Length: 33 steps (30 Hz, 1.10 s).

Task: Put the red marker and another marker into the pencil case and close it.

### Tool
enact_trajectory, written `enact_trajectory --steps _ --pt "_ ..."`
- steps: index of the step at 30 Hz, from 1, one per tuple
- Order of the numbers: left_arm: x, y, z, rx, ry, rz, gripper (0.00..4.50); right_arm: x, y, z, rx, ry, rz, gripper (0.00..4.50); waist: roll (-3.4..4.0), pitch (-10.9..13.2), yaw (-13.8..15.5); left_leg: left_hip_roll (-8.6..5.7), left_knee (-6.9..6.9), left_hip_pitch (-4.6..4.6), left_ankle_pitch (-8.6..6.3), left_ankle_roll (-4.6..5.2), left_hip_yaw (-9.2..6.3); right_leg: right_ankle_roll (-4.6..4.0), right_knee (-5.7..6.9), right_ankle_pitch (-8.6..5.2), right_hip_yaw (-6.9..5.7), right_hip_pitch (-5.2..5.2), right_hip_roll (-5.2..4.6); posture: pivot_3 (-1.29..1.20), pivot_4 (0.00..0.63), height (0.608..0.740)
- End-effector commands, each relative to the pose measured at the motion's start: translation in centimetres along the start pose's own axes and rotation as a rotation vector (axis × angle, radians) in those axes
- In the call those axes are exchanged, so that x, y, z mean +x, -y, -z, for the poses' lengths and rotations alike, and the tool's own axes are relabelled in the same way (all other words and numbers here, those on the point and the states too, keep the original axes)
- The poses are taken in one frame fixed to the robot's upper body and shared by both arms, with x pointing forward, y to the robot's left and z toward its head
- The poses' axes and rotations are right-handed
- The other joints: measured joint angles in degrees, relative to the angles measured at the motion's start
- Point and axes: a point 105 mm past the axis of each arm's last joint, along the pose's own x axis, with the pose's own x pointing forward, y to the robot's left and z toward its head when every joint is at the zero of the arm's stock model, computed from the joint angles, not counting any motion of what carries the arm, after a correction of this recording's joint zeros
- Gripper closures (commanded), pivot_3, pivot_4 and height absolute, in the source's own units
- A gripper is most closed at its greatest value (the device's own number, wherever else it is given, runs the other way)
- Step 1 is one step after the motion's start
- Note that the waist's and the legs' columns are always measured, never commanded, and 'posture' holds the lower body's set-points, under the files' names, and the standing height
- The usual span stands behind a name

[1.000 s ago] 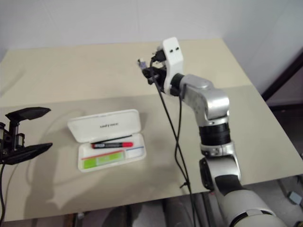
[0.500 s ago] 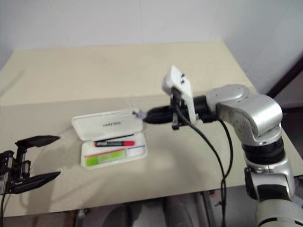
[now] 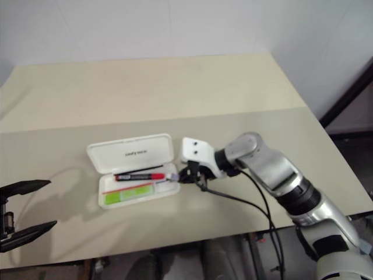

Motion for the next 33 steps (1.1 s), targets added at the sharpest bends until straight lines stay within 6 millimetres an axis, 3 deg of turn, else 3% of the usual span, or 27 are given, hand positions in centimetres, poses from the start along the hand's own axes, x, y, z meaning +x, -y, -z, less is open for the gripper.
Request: enact_trajectory --steps 1,6,19,31,33 --pt "-0.8 0.1 -0.3 0.023 -0.012 -0.020 0.00 0.5 0.1 -1.2 -0.077 0.006 0.006 4.21 0.00 0.0 0.0 0.00 0.00 0.01 -0.02 -0.04 0.01 0.00 0.02 0.00 0.00 0.00 -0.01 0.00 0.150 0.740" --pt "-1.1 0.1 0.1 0.019 -0.026 -0.032 0.00 1.8 -0.1 -1.9 -0.098 0.006 -0.012 4.21 -0.07 0.0 0.1 0.00 0.01 0.01 -0.08 -0.13 0.01 0.00 0.11 0.00 -0.01 -0.02 -0.02 0.00 0.150 0.740" --pt "-0.2 -0.1 -0.2 0.045 -0.014 -0.032 0.00 3.0 0.4 -0.6 -0.126 -0.067 -0.010 4.21 -0.14 -0.1 0.0 0.01 0.09 0.08 -0.08 -0.14 0.02 0.00 0.27 0.00 0.00 -0.02 -0.01 0.00 0.150 0.740" --pt "0.2 -0.5 -0.5 0.059 -0.001 -0.033 0.00 1.9 -0.7 -1.2 -0.154 -0.050 -0.081 0.14 -0.15 -0.1 0.0 0.01 0.11 0.07 -0.08 -0.14 0.02 0.02 0.29 0.01 0.00 -0.02 -0.02 0.00 0.150 0.740" --pt "0.4 -0.6 -0.6 0.061 0.006 -0.036 0.00 1.1 -1.3 -1.5 -0.160 -0.038 -0.109 0.06 -0.14 -0.1 0.1 0.01 0.12 0.07 -0.08 -0.14 0.02 0.03 0.29 0.01 -0.01 -0.02 -0.02 0.00 0.150 0.740"
